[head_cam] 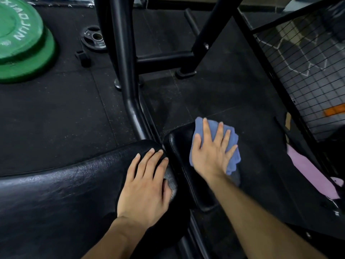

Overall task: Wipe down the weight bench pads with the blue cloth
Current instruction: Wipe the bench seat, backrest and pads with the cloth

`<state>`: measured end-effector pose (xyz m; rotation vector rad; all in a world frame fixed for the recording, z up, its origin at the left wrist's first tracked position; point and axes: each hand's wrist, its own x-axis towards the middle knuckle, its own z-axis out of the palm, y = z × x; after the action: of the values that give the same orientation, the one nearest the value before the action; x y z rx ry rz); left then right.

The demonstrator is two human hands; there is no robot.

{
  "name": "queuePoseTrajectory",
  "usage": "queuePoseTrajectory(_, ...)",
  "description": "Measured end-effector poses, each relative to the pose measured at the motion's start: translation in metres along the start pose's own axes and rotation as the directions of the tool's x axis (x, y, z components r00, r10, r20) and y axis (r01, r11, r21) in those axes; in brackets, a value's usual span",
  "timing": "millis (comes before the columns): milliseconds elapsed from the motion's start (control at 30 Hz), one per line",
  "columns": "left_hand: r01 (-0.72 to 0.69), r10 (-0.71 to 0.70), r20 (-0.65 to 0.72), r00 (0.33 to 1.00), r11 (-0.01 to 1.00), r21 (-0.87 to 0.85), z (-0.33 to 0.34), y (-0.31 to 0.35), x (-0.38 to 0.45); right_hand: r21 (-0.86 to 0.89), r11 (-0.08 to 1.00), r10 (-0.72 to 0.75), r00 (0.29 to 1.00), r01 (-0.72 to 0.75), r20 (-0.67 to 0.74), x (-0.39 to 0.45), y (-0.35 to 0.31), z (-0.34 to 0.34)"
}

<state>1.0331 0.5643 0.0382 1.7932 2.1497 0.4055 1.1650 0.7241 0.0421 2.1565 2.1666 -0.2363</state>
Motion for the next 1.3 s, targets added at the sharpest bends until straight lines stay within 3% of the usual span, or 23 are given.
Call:
queuePoseTrajectory(267,-0.007,0.007,-0.029,1.000,1.000,0.003,-0.001,0.001,-0.001,-0.003,0.998,-0.068,0.998,0.068,0.006,0.007,0.004,-0.003)
queuePoseTrajectory(533,-0.005,0.005,-0.037,0.999,1.000,0.013,-0.002,0.001,-0.002,-0.023,0.989,-0.144,0.990,0.144,0.012,-0.132,0.059,0.015)
queuePoseTrajectory(700,0.000,0.001,-0.034,0.999,1.000,0.022,-0.002,0.002,-0.001,-0.039,0.997,-0.060,0.998,0.059,-0.008,-0.106,0.052,0.015)
queuePoseTrajectory(867,-0.003,0.004,-0.042,0.999,1.000,0.022,-0.001,0.002,-0.001,0.020,0.997,0.070,0.997,-0.069,-0.034,-0.029,0.047,0.005)
queuePoseTrajectory(967,-0.002,0.003,-0.048,0.999,1.000,0.025,0.000,0.001,-0.001,0.038,0.997,0.068,0.997,-0.066,-0.040,-0.009,0.048,0.003)
queuePoseTrajectory(1300,0.004,-0.003,-0.039,0.999,1.000,0.029,-0.002,0.002,-0.002,-0.040,0.999,0.014,0.997,-0.017,-0.070,-0.087,0.039,0.016)
